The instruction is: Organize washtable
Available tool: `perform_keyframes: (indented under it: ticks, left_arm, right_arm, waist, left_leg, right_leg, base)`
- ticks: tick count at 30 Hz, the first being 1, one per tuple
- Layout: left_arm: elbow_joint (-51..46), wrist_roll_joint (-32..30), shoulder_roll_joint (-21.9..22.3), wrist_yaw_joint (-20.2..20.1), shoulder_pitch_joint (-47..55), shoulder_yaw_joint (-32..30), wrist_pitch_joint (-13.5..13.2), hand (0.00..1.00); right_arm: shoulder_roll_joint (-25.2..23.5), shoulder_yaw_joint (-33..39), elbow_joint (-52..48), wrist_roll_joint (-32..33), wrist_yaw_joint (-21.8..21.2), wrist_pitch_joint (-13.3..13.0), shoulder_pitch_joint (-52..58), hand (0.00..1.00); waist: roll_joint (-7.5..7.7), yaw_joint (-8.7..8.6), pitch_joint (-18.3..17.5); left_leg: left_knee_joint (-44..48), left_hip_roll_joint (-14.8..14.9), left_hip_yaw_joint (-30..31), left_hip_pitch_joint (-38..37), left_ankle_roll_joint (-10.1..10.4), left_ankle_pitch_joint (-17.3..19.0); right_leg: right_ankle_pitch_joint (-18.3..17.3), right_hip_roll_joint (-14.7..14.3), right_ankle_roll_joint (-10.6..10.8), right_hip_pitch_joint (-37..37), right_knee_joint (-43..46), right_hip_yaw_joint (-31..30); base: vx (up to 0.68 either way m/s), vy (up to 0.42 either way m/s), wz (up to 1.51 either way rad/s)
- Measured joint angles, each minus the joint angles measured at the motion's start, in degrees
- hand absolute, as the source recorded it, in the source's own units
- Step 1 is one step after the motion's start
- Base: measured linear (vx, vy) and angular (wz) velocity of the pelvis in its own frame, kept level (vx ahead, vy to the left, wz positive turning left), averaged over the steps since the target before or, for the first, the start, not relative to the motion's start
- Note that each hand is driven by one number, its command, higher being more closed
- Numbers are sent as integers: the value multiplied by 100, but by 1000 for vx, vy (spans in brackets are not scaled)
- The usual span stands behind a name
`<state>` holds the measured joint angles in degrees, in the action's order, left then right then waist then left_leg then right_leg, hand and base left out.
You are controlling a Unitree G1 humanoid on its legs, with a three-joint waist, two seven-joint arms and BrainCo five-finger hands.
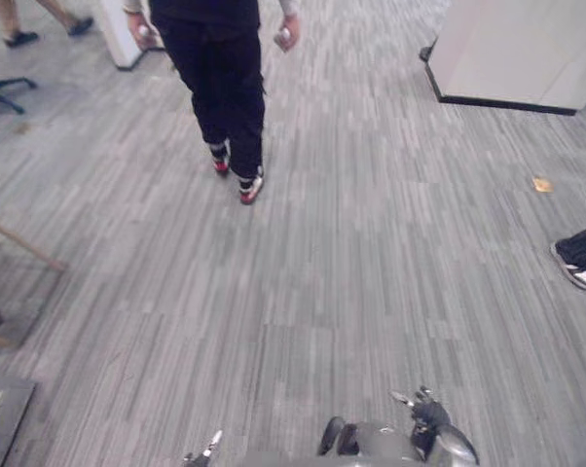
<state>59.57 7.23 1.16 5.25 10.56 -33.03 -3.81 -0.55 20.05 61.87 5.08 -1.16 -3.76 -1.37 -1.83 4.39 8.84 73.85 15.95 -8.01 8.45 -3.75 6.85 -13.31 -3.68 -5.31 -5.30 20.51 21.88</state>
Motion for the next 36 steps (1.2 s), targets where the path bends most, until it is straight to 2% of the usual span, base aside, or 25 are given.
perform_keyframes:
  ticks: [2, 4, 6, 7, 8, 9, 11, 12, 13, 15, 16, 17, 18, 20, 21, 23, 24, 27, 29, 30, 32, 33, 34, 35, 36]
  left_arm:
    - [17, 6, 9, 2, 228, 30, 17, 0]
    - [38, 66, 81, -5, 311, 125, 21, 0]
    - [52, 91, 87, -18, 318, 159, 18, 0]
    - [71, 115, 15, -26, 300, 163, 21, 0]
    - [40, 114, -106, -23, 254, 158, -8, 0]
    - [-78, 115, -146, -24, 146, 138, -119, 0]
    - [-215, 117, -160, -17, 108, 86, -149, 0]
    - [-226, 118, -136, -12, 137, 80, -149, 0]
    - [-255, 118, -116, -11, 165, 85, -141, 0]
    - [-285, 116, -82, -12, 197, 91, -136, 0]
    - [-254, 116, -6, -15, 199, 127, -109, 0]
    - [-208, 115, -29, -22, 162, 169, -97, 0]
    - [-154, 109, -61, -24, 190, 210, -70, 0]
    - [-106, 107, -127, -26, 189, 183, 13, 0]
    - [-106, 107, -134, -28, 189, 155, 20, 0]
    - [-98, 107, -83, -30, 188, 87, 27, 0]
    - [-100, 107, -63, -31, 186, 90, 25, 0]
    - [-96, 101, 65, -31, 91, 150, 16, 0]
    - [-93, 95, 95, -24, 80, 222, 10, 0]
    - [-95, 94, 95, -23, 76, 259, 3, 0]
    - [-106, 79, 94, -25, 53, 367, -58, 0]
    - [-107, 61, 92, -25, 54, 368, -60, 0]
    - [-45, 30, 111, -25, 54, 397, -51, 0]
    - [-27, -28, 221, -28, 76, 408, -33, 0]
    - [-39, -63, 272, -31, 44, 361, -41, 0]
  right_arm:
    - [-81, -222, 274, 0, 2, 2, -62, 0]
    - [-67, -220, 465, -6, 0, 4, -170, 0]
    - [-50, -235, 479, -22, -3, -1, -138, 0]
    - [-131, -301, 485, -56, 3, 3, -141, 0]
    - [-206, -342, 485, -73, -16, 3, -117, 0]
    - [-210, -441, 455, -123, -12, -7, -185, 0]
    - [-236, -452, 348, -140, -6, -42, -205, 0]
    - [-239, -441, 250, -218, -9, -45, -191, 0]
    - [-238, -438, 240, -259, -10, -51, -175, 0]
    - [-219, -402, 192, -362, -9, -81, -71, 0]
    - [-172, -259, 204, -359, -12, -62, 40, 0]
    - [-182, -246, 218, -354, -7, -43, 89, 0]
    - [-172, -208, 178, -345, -25, -22, 175, 0]
    - [-80, -138, 179, -347, -26, -25, 193, 0]
    - [-66, -116, 181, -348, -24, -28, 193, 0]
    - [-47, 19, -25, -351, -27, -39, 250, 0]
    - [-40, 42, -69, -348, -29, -50, 265, 0]
    - [-4, 93, -309, -344, -23, -77, 376, 0]
    - [41, 31, -329, -344, -19, -57, 367, 0]
    - [41, -11, -344, -345, -18, -52, 370, 0]
    - [29, -38, -458, -345, -15, -11, 419, 0]
    - [14, -38, -479, -345, -15, -1, 441, 0]
    - [43, -14, -522, -345, -22, 4, 498, 0]
    - [152, 9, -524, -349, -21, 25, 559, 0]
    - [161, 20, -526, -351, -22, 30, 496, 0]
  waist:
    - [277, 125, 41]
    - [262, 189, 100]
    - [312, 273, 108]
    - [454, 289, 120]
    - [600, 219, 102]
    - [650, 250, 77]
    - [647, 315, 78]
    - [624, 444, 81]
    - [599, 451, 63]
    - [554, 428, -32]
    - [464, 369, -154]
    - [515, 334, -143]
    - [525, 252, -150]
    - [436, 184, -170]
    - [434, 151, -170]
    - [370, 39, -195]
    - [364, 28, -194]
    - [263, -49, -229]
    - [184, -34, -226]
    - [173, -42, -227]
    - [157, -53, -243]
    - [172, -54, -256]
    - [67, -85, -343]
    - [-129, -65, -525]
    - [-219, -52, -534]
  left_leg:
    - [-552, -48, -19, 1019, 361, 527]
    - [-1583, -163, -61, 1655, 324, 747]
    - [-3562, -481, -47, 1917, 465, 557]
    - [-3987, -780, -105, 1813, 132, 100]
    - [-4130, -946, -172, 1783, 94, 95]
    - [-4171, -987, -114, 1756, 37, 130]
    - [-4182, -1012, -201, 1577, 14, 144]
    - [-4225, -1023, -357, 1208, -212, 285]
    - [-4211, -1050, -362, 1097, -326, 361]
    - [-4050, -1239, -344, 874, -378, 636]
    - [-4260, -1354, -253, 555, -274, 1217]
    - [-4201, -1473, -244, 492, -375, 1312]
    - [-4137, -1639, -201, 321, -472, 1483]
    - [-4182, -1662, 8, -150, -514, 1667]
    - [-4284, -1661, 59, -309, -515, 1673]
    - [-4734, -1610, 321, -847, -489, 1676]
    - [-4821, -1598, 372, -954, -471, 1674]
    - [-5015, -1451, 655, -1371, -179, 1830]
    - [-5213, -1236, 669, -1800, 160, 2008]
    - [-5240, -1189, 686, -1904, 258, 2060]
    - [-5289, -1049, 870, -2366, 635, 2259]
    - [-5260, -1041, 950, -2470, 693, 2290]
    - [-5119, -944, 1110, -2532, 744, 2316]
    - [-4772, -765, 1211, -2506, 957, 2189]
    - [-4081, -771, 1253, -2284, 1061, 1615]
  right_leg:
    - [131, 151, 217, 949, -846, -286]
    - [121, 306, 245, 1358, -1038, -398]
    - [-100, 589, 617, 1667, -1042, -478]
    - [-271, 805, 854, 1861, -1094, -518]
    - [-257, 932, 766, 1842, -1152, -513]
    - [-78, 811, 602, 1848, -1345, -622]
    - [543, 768, 639, 1825, -1432, -784]
    - [852, 814, 675, 1789, -1101, -855]
    - [865, 871, 707, 1772, -843, -855]
    - [957, 1145, 868, 1453, 236, -973]
    - [1084, 1342, 1051, 894, 1618, -1141]
    - [1251, 1492, 1131, 705, 2168, -1195]
    - [1508, 1696, 1002, 318, 3155, -1320]
    - [1201, 1642, 881, -143, 4311, -1205]
    - [1055, 1621, 837, -267, 4454, -1083]
    - [522, 1479, 770, -848, 4199, -605]
    - [408, 1450, 770, -981, 3971, -502]
    - [240, 1344, 790, -1356, 1996, 32]
    - [597, 1047, 581, -1525, 277, 173]
    - [698, 976, 519, -1586, 39, 177]
    - [947, 772, 178, -1718, -290, 383]
    - [1031, 724, 30, -1733, -299, 474]
    - [1604, 689, -158, -1729, -156, 392]
    - [1606, 607, -51, -1719, 219, 500]
    - [1257, 576, -16, -1640, 525, 470]
  base:
    - [723, 42, -39]
    - [661, 207, -37]
    - [650, 315, -28]
    - [558, 267, 11]
    - [821, 321, 31]
    - [745, 257, 35]
    - [519, 180, -9]
    - [315, 94, -38]
    - [429, 141, -42]
    - [323, 152, -5]
    - [301, 149, 19]
    - [303, 107, 34]
    - [302, 79, 35]
    - [339, 61, 42]
    - [322, 42, 53]
    - [304, 28, 53]
    - [305, 11, 52]
    - [353, -16, 57]
    - [453, -33, 26]
    - [602, -86, 20]
    - [688, -149, 26]
    - [589, -151, 32]
    - [675, -155, 23]
    - [863, -161, 11]
    - [859, -138, -13]
